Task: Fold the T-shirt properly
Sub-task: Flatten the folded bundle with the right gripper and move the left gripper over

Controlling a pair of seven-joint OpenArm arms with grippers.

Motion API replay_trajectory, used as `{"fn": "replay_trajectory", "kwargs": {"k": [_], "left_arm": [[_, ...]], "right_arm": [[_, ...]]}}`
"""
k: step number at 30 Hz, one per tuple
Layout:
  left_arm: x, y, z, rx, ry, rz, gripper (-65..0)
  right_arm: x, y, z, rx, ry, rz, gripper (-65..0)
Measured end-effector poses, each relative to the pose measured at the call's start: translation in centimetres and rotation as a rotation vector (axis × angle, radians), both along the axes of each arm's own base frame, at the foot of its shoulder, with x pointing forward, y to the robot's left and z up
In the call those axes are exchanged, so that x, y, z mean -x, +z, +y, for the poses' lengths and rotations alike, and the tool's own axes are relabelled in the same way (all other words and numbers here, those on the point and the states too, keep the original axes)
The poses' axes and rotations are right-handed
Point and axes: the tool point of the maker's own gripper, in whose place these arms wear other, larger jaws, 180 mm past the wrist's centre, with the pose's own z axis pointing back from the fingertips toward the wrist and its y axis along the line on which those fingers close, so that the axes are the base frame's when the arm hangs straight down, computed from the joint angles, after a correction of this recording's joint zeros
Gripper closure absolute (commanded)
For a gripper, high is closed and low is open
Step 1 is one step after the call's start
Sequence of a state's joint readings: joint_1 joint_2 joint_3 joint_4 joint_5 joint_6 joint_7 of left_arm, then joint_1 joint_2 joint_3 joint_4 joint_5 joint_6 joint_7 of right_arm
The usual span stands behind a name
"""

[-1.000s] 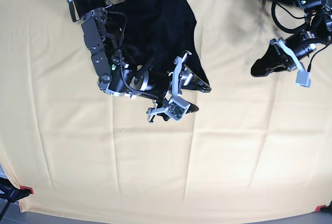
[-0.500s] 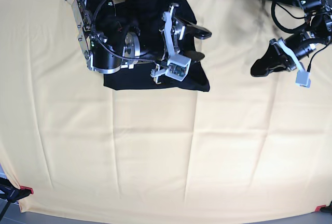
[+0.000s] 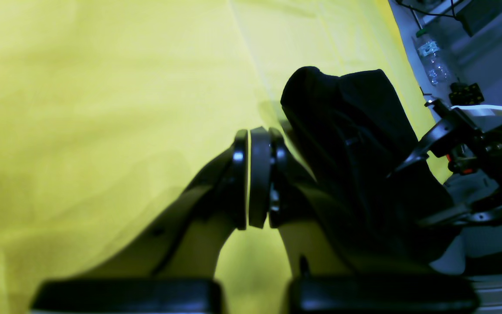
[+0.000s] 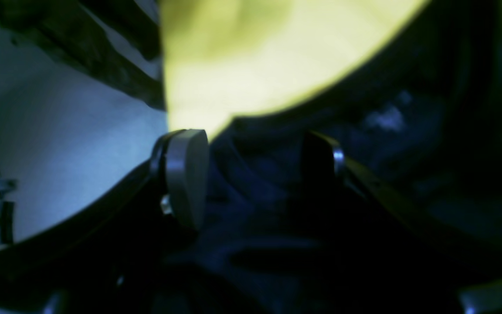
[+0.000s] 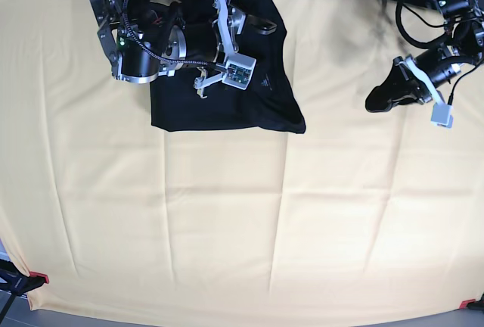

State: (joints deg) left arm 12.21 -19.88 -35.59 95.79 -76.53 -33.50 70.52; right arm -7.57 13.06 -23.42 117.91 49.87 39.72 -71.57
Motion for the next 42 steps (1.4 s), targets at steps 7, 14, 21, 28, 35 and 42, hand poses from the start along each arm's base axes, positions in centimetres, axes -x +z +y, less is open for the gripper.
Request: {"fn": "replay_trajectory", "kwargs": {"k": [7,14,21,28,35,42], "left_arm": [[0.0,0.0,0.0,0.000,0.000,0.000,-3.0],[0.0,0.0,0.0,0.000,0.000,-0.001,-3.0],[0.0,0.0,0.0,0.000,0.000,0.000,-3.0],[0.0,0.0,0.0,0.000,0.000,0.000,-3.0],[0.0,0.0,0.0,0.000,0.000,0.000,-3.0],[0.1,0.0,-0.1,0.003,-0.008,0.003,-3.1]], "right_arm": [[1.8,-2.1,-1.0,0.094,0.075,0.012,-35.5],[3.1,-3.1,0.5,0.128,0.140,-0.069,-5.7],[2.0,-1.6,2.0,0.026,0.107,-0.155,0.0],[1.7,0.1,4.3,-0.056,0.091,-0.165,0.0],[0.6,2.0,6.7,-0.122,0.052,-0.222,0.0],[0.5,2.5,7.1,-0.139,0.048,-0.228,-24.3]]}}
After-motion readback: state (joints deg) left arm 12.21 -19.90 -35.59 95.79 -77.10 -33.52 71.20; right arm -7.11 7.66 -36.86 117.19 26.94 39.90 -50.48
